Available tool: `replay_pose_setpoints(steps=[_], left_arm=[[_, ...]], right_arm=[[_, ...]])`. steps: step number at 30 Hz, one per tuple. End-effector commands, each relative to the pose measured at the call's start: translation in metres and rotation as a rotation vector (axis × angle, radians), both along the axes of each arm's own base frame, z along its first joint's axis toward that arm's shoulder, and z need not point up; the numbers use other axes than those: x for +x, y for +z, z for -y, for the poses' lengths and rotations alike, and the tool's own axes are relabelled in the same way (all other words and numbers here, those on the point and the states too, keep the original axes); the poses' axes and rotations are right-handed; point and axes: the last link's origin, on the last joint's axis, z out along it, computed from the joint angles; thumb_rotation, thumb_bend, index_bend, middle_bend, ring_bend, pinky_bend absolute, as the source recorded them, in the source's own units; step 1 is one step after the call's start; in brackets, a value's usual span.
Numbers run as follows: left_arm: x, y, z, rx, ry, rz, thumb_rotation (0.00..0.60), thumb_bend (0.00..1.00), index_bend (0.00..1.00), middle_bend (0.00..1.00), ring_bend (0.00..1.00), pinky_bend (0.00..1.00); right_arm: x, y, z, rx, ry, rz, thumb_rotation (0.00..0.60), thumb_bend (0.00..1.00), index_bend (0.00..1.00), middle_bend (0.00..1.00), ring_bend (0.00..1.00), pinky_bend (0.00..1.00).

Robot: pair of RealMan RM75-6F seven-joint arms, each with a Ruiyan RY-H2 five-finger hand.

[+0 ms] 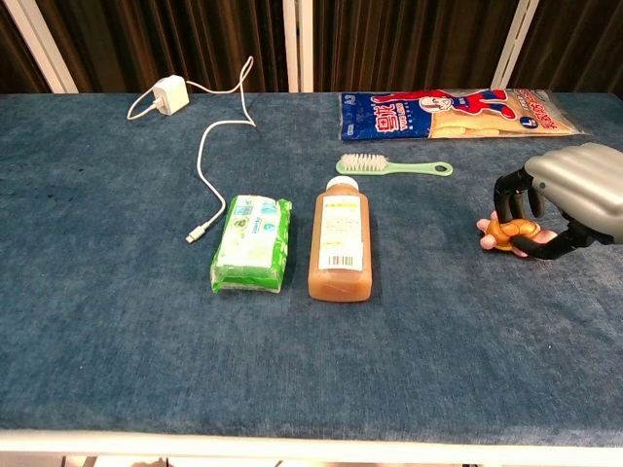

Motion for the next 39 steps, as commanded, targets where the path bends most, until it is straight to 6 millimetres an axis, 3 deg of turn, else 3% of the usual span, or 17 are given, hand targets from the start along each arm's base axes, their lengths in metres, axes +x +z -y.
replay_pose_setpoints(steps=[1, 6, 17, 24, 34, 39], left_arm=[[0.001, 0.000, 0.000, -0.002, -0.001, 0.000, 0.600, 0.13, 0.06, 0.02, 0.00, 0.04], [0.001, 0.000, 0.000, -0.001, 0.002, -0.002, 0.600, 0.13, 0.06, 0.02, 0.00, 0.04], [-0.001, -0.001, -0.001, -0.005, 0.008, -0.002, 0.600, 0.13, 0.06, 0.02, 0.00, 0.04], [-0.003, -0.001, 0.000, -0.012, 0.015, 0.000, 0.600, 0.13, 0.06, 0.02, 0.00, 0.04], [-0.004, 0.000, -0.001, -0.006, 0.010, 0.010, 0.600, 0.11, 0.06, 0.02, 0.00, 0.04], [-0.004, 0.000, 0.000, -0.004, 0.007, 0.011, 0.600, 0.11, 0.06, 0.02, 0.00, 0.04]], right_arm=[[0.003, 0.016, 0.001, -0.021, -0.007, 0.028, 0.600, 0.12, 0.32, 0.35, 0.30, 0.43], [0.000, 0.020, -0.002, -0.013, -0.020, 0.010, 0.600, 0.12, 0.31, 0.36, 0.30, 0.43], [-0.005, 0.005, -0.003, 0.032, -0.045, -0.018, 0.600, 0.14, 0.40, 0.40, 0.37, 0.45], [-0.003, -0.009, 0.001, 0.034, -0.024, -0.032, 0.600, 0.22, 0.57, 0.49, 0.47, 0.50], [-0.003, -0.022, 0.004, -0.027, -0.001, -0.052, 0.600, 0.37, 0.96, 0.78, 0.77, 0.81], [-0.005, -0.022, 0.004, -0.046, 0.006, -0.056, 0.600, 0.43, 1.00, 0.86, 0.84, 0.87]])
